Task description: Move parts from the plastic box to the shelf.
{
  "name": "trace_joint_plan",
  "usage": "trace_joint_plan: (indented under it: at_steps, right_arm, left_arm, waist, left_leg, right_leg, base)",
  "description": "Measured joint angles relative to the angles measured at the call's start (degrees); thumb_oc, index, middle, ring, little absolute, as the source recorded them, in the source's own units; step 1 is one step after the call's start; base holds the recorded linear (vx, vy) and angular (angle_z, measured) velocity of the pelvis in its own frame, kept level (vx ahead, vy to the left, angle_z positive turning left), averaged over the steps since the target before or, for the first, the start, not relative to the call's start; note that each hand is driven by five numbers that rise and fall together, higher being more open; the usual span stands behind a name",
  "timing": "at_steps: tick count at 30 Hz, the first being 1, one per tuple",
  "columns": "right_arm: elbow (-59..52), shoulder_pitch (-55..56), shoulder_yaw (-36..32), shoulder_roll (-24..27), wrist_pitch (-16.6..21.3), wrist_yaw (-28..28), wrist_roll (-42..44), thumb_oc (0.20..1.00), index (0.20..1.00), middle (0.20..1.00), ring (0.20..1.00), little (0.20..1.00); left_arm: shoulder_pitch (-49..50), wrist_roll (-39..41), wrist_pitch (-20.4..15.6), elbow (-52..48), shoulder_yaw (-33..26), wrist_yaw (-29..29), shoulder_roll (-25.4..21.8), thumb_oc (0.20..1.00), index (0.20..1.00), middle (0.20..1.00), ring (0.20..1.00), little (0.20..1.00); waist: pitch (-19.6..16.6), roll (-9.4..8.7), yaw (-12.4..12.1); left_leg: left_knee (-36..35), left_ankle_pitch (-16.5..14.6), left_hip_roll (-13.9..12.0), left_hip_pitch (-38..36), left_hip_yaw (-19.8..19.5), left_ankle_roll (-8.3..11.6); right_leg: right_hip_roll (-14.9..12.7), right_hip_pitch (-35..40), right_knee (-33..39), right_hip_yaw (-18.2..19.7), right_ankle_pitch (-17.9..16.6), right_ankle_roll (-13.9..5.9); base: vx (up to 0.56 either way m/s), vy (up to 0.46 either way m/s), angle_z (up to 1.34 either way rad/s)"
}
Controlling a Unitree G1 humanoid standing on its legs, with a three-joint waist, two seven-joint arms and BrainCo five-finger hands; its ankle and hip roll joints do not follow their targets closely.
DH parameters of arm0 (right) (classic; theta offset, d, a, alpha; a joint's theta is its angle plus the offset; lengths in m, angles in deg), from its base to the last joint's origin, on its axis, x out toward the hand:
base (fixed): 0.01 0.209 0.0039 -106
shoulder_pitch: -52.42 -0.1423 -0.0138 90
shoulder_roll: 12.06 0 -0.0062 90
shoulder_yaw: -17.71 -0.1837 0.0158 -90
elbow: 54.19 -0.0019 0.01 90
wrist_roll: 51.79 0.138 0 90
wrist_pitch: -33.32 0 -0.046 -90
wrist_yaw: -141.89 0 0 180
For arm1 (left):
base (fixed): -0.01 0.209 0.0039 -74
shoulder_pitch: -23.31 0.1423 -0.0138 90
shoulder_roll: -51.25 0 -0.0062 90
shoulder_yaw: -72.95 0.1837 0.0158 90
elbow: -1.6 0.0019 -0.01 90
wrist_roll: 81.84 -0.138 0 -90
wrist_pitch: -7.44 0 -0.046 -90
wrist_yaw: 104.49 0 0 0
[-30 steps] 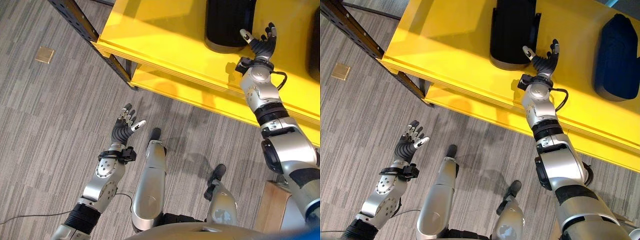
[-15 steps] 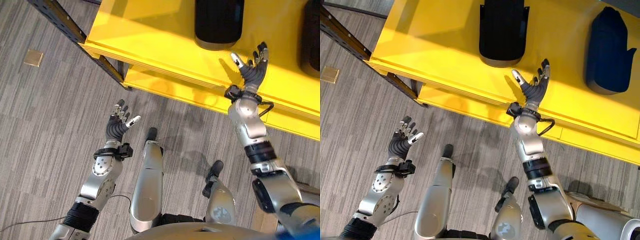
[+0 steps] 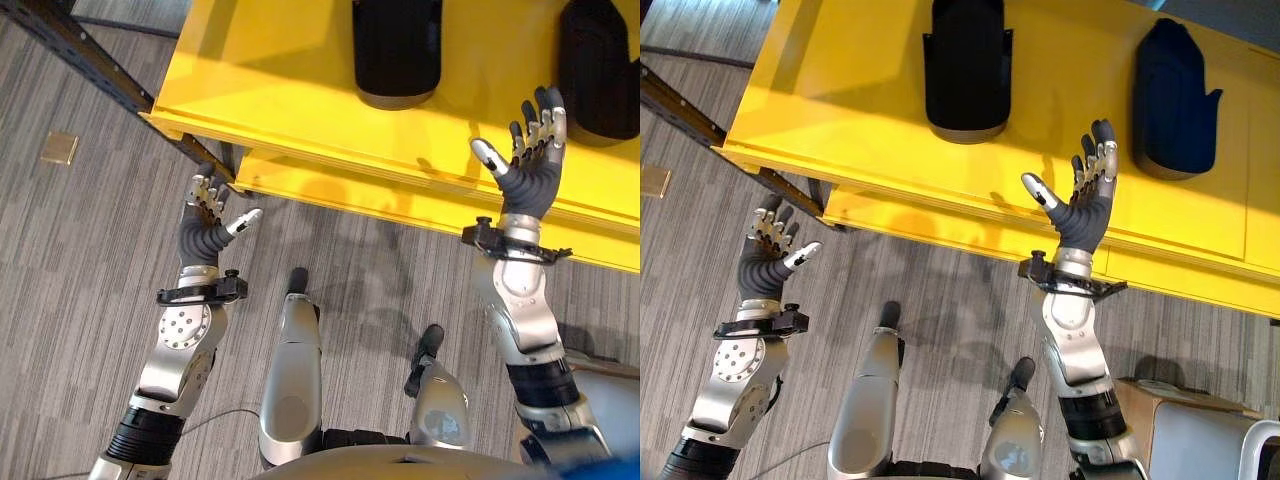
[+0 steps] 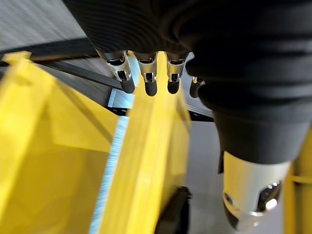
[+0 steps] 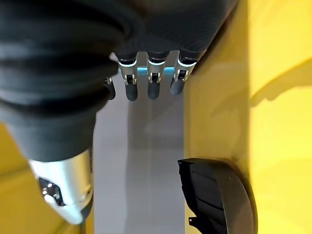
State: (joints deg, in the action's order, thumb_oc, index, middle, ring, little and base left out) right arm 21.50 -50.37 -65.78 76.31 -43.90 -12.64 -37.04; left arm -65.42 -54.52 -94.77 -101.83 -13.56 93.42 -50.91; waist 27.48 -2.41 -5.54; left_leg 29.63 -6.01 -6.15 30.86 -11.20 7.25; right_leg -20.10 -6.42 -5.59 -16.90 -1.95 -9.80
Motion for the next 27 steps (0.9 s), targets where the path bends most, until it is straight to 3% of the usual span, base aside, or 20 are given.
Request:
trace_joint_plan:
  at_steps: [14,22,27]
  right_arm:
    - [-1.7,12.9,0.9,0.2,0.0,-11.6,11.5,1.000,1.000,1.000,1.000,1.000]
    - [-1.4,14.1,1.0,0.2,-0.2,-13.9,13.3,1.000,1.000,1.000,1.000,1.000]
    - [-1.3,15.6,1.8,0.3,-1.3,-14.4,14.4,1.000,1.000,1.000,1.000,1.000]
  left_arm:
    - [-8.5,0.3,-2.6,-1.6,-4.6,2.5,1.1,1.000,1.000,1.000,1.000,1.000]
    - [-17.8,0.9,-3.6,13.2,-4.0,5.4,1.0,1.000,1.000,1.000,1.000,1.000]
    - [-25.7,3.9,-3.1,27.6,-2.2,7.4,-3.2,1.000,1.000,1.000,1.000,1.000]
  waist:
    - [-7.6,-0.74,4.9]
    - [-9.8,-0.66,8.3]
    - [-10.3,-1.09,10.2]
  left_leg:
    - [-3.3,0.7,-2.9,-3.5,2.2,1.02]
    - [-3.6,0.8,-4.2,-4.6,4.5,1.48]
    - [-3.5,0.7,-4.8,-4.0,5.8,1.54]
  right_leg:
    - [1.4,-0.1,0.7,2.5,-0.2,-0.94]
    - [1.9,-1.0,1.4,5.2,-0.9,-0.67]
    - [2.1,-2.7,1.6,6.6,-1.4,-0.05]
  base:
    - [0.03,-0.014,-0.11]
    - [0.02,0.018,-0.16]
    - [0.00,0.023,-0.16]
